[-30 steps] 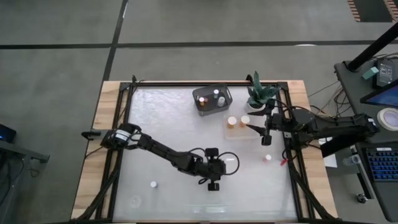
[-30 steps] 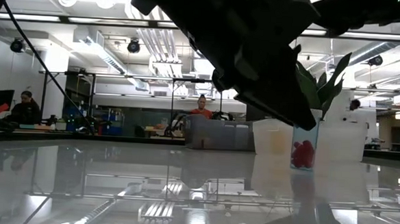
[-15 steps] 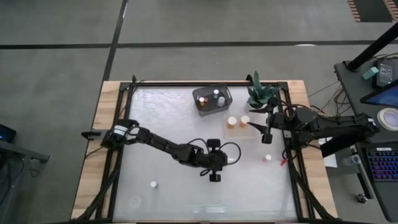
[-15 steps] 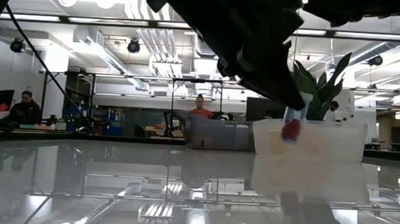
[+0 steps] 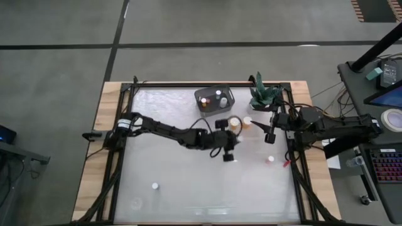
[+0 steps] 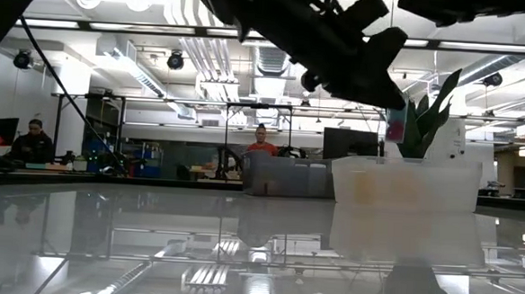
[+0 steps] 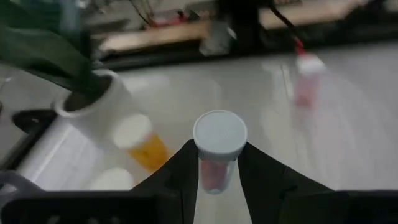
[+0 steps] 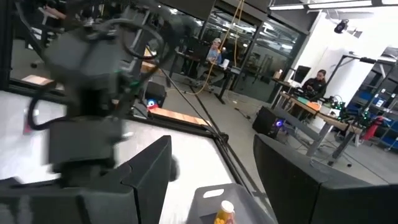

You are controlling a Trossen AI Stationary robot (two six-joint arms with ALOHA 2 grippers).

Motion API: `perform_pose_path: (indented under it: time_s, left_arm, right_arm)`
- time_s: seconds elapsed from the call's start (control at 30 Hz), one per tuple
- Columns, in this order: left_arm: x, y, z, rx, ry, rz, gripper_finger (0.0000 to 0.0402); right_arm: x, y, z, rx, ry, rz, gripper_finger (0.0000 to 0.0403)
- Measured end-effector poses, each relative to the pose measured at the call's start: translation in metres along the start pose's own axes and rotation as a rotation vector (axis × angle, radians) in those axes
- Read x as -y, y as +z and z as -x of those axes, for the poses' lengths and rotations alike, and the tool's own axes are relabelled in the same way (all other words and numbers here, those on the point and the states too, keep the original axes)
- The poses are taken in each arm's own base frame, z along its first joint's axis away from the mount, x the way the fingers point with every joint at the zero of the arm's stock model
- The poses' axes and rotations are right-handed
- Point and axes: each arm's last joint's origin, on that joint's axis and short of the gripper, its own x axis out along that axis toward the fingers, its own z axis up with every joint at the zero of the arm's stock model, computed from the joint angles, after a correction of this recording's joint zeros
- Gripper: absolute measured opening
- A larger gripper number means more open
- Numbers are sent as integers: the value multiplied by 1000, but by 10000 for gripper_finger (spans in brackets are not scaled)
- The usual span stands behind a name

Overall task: Pick and place medicine bottles into bin by pill shape (circle, oval)
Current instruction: Put the right small blue pill bottle into the transparent bin

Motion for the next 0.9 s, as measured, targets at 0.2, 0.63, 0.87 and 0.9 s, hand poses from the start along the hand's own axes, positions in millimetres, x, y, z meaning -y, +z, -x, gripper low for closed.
perform_pose_path:
  time_s: [0.2,0.63,0.87,0.9]
  left_arm:
    - [-34,-5,-14,43,72,153,86]
    - [-33,-25,-30,1,82,145,86]
    - [-33,-33,-37,-11,87,147,86]
    - [-32,-35,-39,-11,88,148,86]
  right_arm:
    - [1,0,0,-18,-35,23,219]
    - [2,1,1,-13,-50,55,219]
    - [2,1,1,-17,-53,54,219]
    - [2,1,1,-17,-54,54,219]
